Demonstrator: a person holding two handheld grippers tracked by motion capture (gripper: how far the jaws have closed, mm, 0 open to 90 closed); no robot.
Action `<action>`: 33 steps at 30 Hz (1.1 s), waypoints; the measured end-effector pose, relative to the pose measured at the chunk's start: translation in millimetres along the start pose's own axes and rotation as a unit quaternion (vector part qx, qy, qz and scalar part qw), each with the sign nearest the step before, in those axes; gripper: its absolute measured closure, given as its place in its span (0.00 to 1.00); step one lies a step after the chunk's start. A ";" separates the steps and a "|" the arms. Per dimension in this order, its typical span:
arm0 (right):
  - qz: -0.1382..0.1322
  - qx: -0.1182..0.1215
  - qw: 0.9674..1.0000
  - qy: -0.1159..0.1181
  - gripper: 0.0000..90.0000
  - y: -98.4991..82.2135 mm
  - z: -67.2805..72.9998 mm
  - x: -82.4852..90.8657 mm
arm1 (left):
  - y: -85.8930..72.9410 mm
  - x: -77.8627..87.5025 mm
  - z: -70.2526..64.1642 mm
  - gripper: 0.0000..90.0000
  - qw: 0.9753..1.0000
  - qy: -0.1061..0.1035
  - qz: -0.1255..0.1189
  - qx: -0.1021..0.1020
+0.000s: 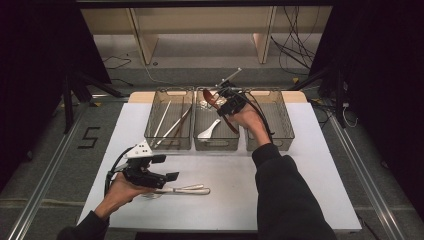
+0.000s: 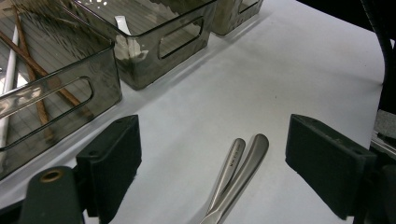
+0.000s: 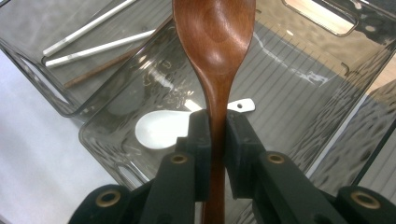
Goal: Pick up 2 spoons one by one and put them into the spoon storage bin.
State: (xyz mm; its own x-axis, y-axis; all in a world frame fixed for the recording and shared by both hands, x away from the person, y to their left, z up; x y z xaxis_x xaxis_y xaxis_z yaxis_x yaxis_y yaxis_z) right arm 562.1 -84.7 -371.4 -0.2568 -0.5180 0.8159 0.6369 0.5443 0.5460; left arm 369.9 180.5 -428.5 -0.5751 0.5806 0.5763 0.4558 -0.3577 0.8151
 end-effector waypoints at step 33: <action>0.012 -0.018 1.000 -0.007 0.76 1.8 -3.9 -22.4 | -0.5 -0.7 -0.2 0.20 1.000 -0.001 0.002 -0.003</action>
State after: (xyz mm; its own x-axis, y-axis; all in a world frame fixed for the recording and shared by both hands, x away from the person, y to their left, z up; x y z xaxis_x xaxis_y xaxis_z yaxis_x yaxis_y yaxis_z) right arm 571.9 -74.6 -389.4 -0.2513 -0.4958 0.8313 0.6681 0.5326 0.5196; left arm 369.9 180.1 -429.3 -0.5709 0.5808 0.5803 0.4551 -0.3644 0.8125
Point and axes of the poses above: each handheld gripper's, and its own axes: x roughly backward along the jaws, y roughly out of its top, z roughly to its left, the point moved 2 cm from there along -x, roughly forward along the jaws, and after that the axes turned 11 degrees about y, right-handed, at the moved point
